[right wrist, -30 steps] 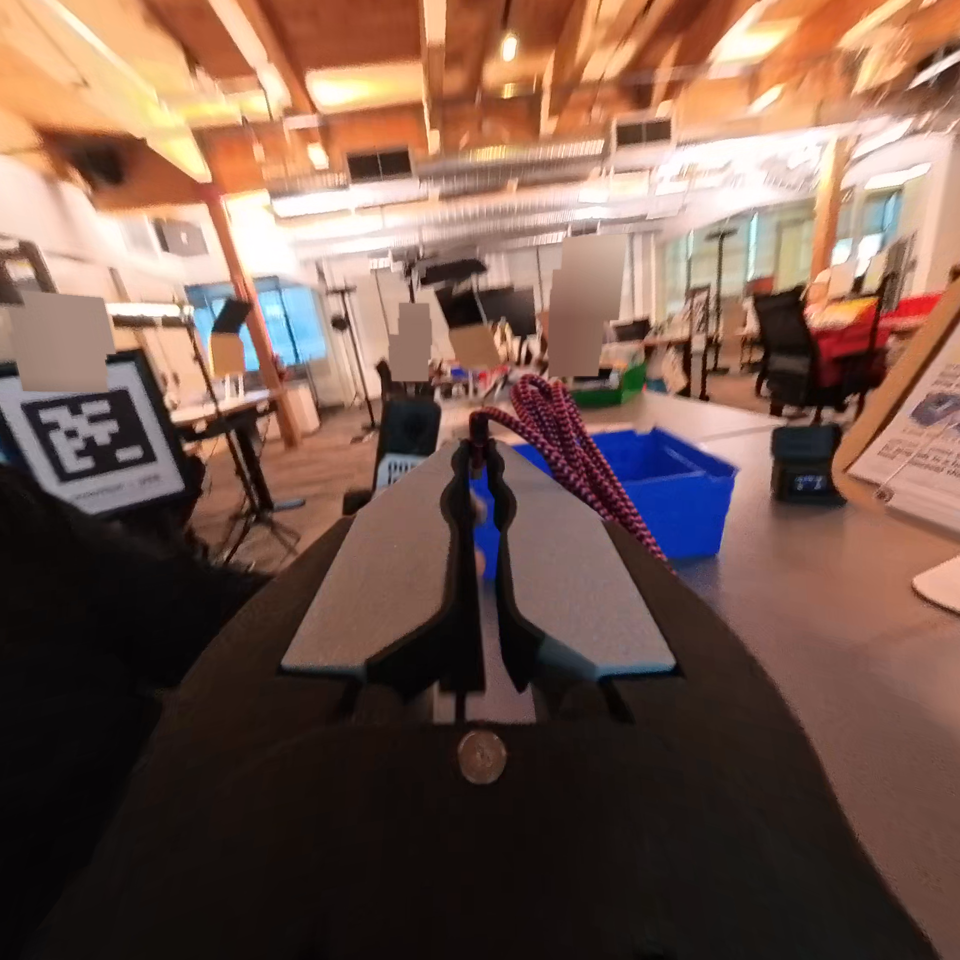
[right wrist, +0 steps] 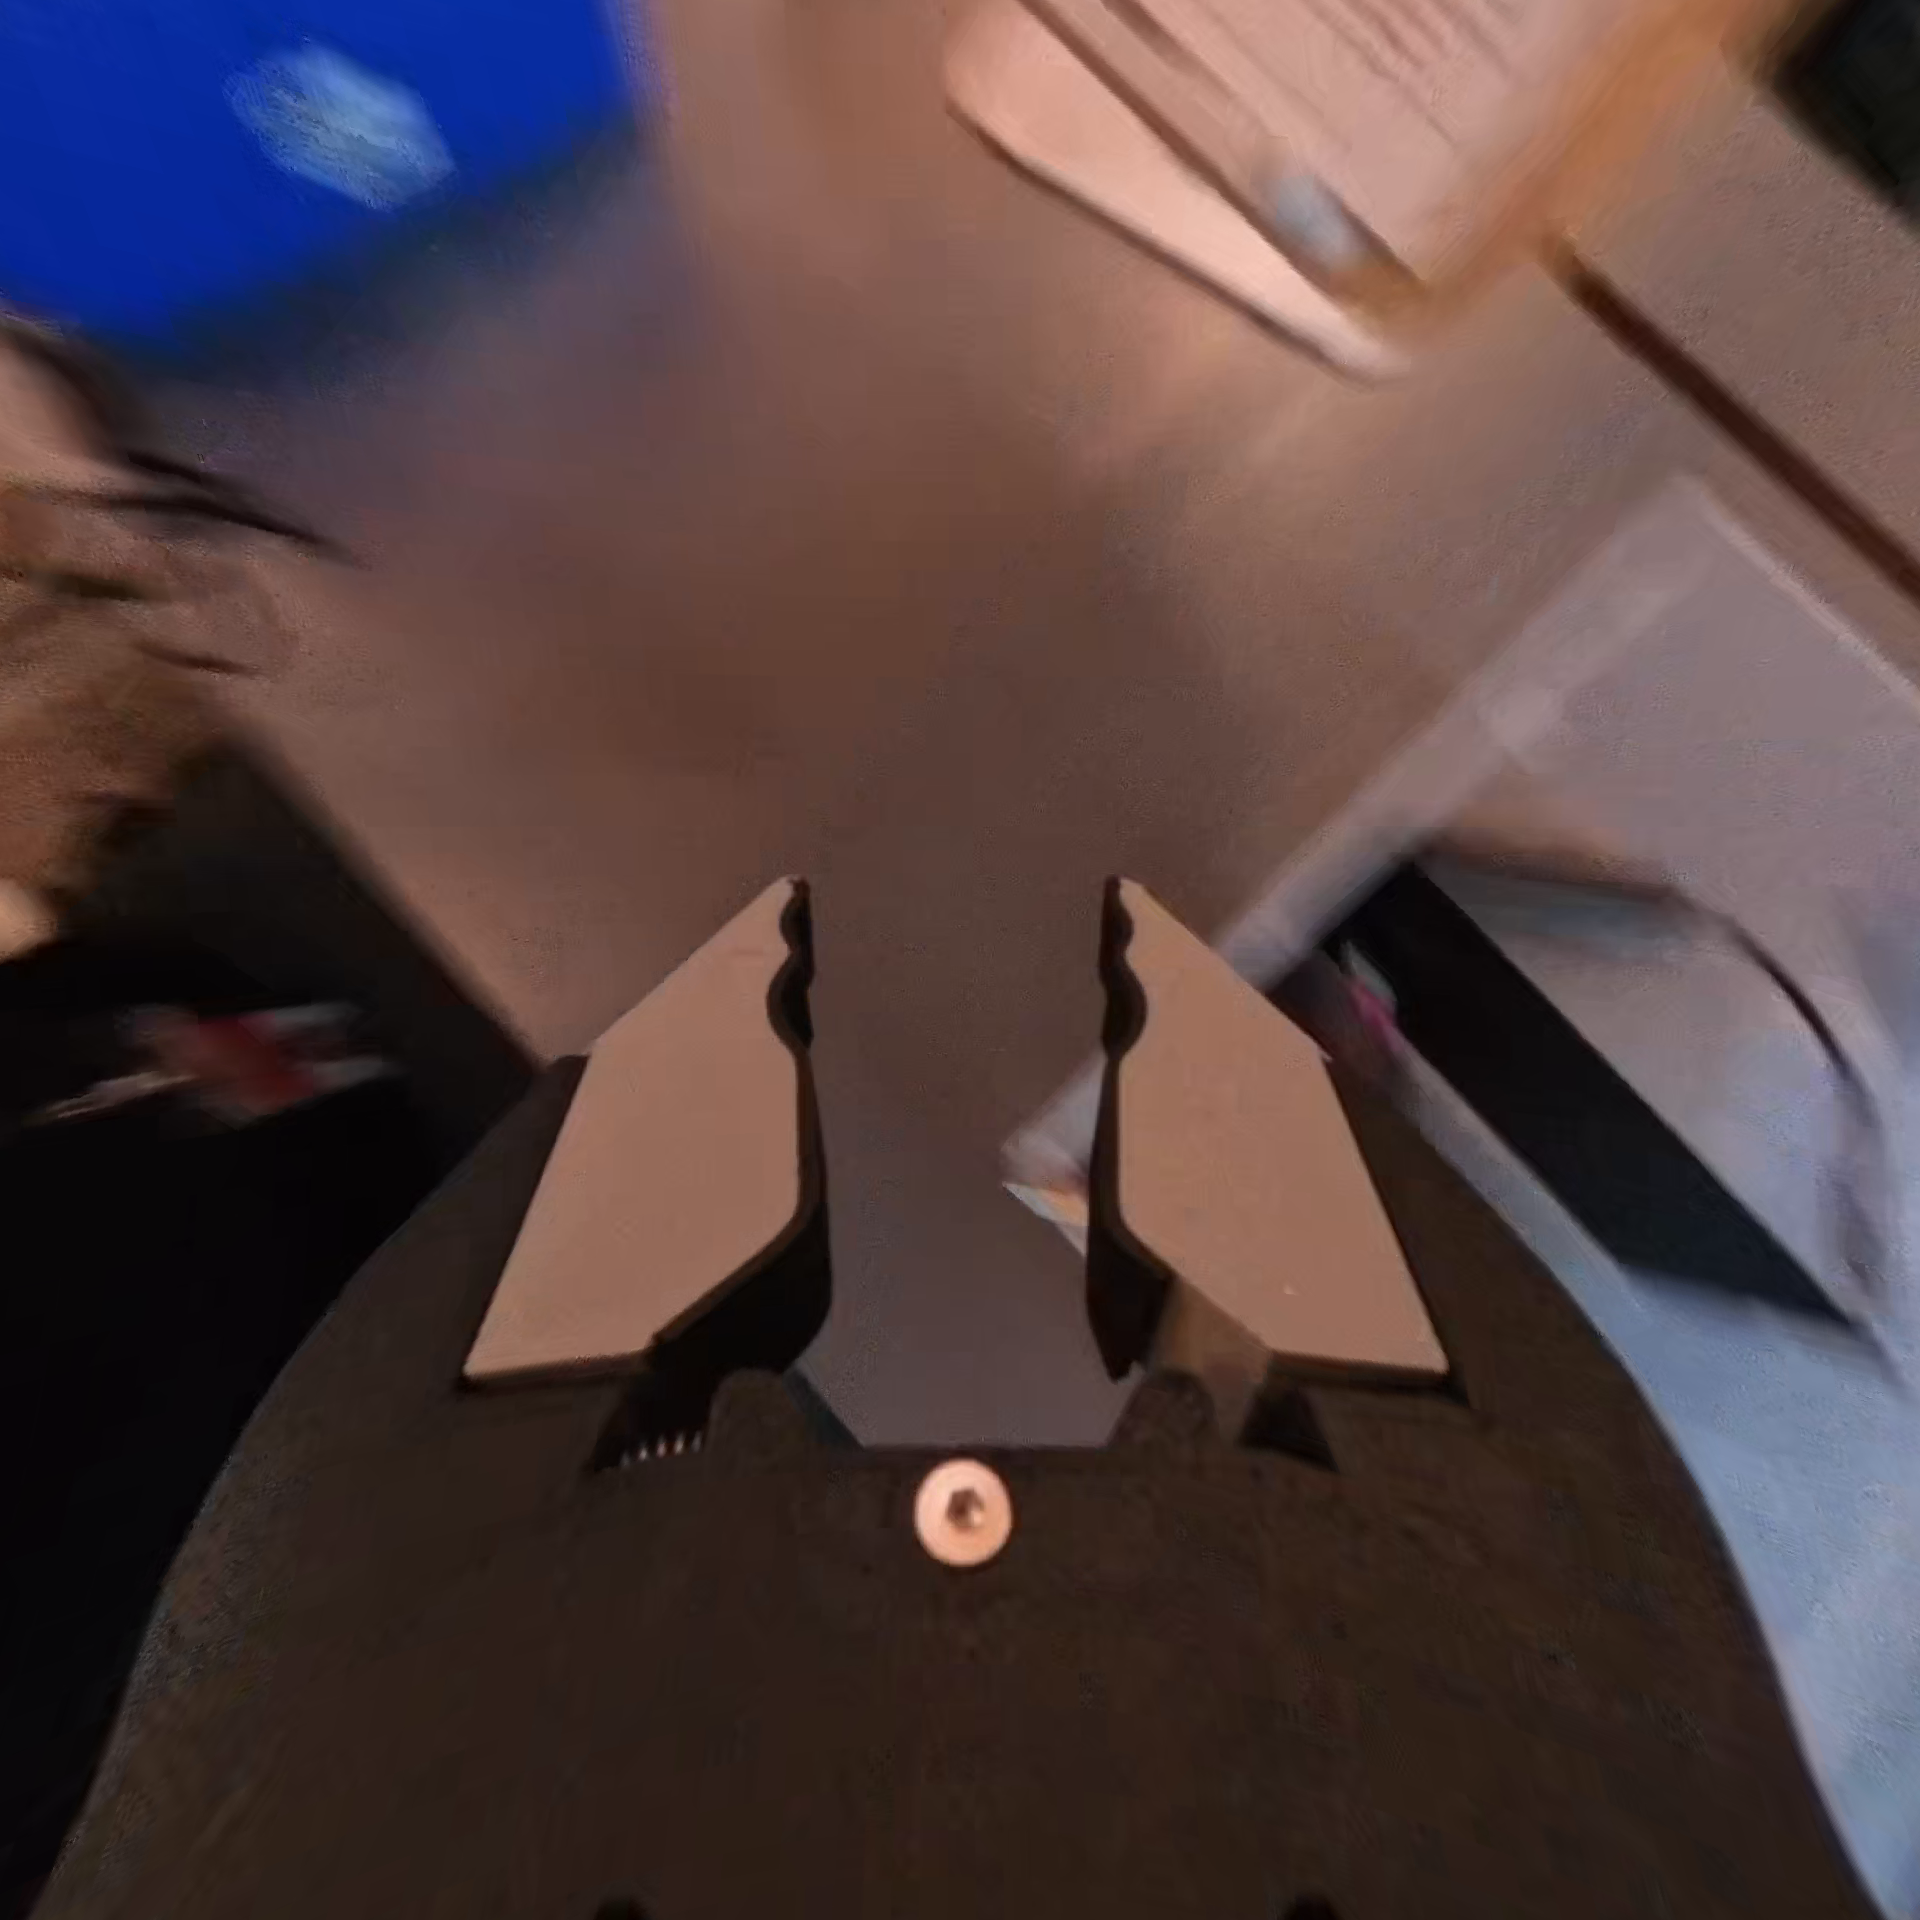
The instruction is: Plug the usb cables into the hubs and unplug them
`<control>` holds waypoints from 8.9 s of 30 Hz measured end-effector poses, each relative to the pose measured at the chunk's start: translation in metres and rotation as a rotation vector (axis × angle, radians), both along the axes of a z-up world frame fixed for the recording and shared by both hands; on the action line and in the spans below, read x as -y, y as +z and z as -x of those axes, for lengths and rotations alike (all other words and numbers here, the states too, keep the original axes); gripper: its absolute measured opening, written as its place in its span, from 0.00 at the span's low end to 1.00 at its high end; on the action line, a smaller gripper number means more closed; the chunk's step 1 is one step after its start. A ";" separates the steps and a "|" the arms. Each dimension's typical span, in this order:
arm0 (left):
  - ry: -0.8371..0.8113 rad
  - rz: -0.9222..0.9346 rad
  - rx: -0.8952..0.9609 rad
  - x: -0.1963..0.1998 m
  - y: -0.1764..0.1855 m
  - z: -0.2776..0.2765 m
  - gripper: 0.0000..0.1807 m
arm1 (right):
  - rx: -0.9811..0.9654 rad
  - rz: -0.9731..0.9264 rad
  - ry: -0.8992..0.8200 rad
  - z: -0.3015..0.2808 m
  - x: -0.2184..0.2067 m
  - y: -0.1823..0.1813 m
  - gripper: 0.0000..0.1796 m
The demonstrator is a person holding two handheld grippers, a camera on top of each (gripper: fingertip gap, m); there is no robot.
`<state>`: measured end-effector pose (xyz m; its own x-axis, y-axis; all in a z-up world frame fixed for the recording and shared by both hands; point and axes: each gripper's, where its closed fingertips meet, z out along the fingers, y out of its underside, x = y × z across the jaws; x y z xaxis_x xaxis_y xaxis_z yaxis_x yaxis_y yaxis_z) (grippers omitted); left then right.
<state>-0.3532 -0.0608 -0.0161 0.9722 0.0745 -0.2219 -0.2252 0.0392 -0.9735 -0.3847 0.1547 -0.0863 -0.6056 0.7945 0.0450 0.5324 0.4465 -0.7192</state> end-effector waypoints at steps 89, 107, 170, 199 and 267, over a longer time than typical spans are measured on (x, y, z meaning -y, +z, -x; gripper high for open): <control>0.551 -0.001 0.009 -0.021 0.056 0.057 0.01 | -0.476 0.363 0.042 -0.045 0.195 0.064 0.47; 0.229 0.345 0.188 -0.177 -0.123 -0.044 0.25 | -0.168 0.173 0.087 -0.052 0.074 -0.005 0.37; 0.837 0.541 0.202 0.128 -0.053 0.182 0.36 | -0.210 0.018 -0.234 -0.046 0.016 0.014 0.25; 0.362 1.254 -0.559 0.124 -0.194 0.277 0.19 | -0.188 0.022 -0.234 -0.037 -0.012 0.002 0.25; 0.286 -0.010 0.247 -0.054 -0.052 0.037 0.03 | -0.161 0.401 0.298 -0.003 0.174 -0.047 0.04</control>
<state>-0.3906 -0.0071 -0.0677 0.9359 0.3518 0.0188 0.0132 0.0184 -0.9997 -0.3821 -0.0192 -0.1335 -0.8183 0.5629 -0.1164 0.2931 0.2344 -0.9269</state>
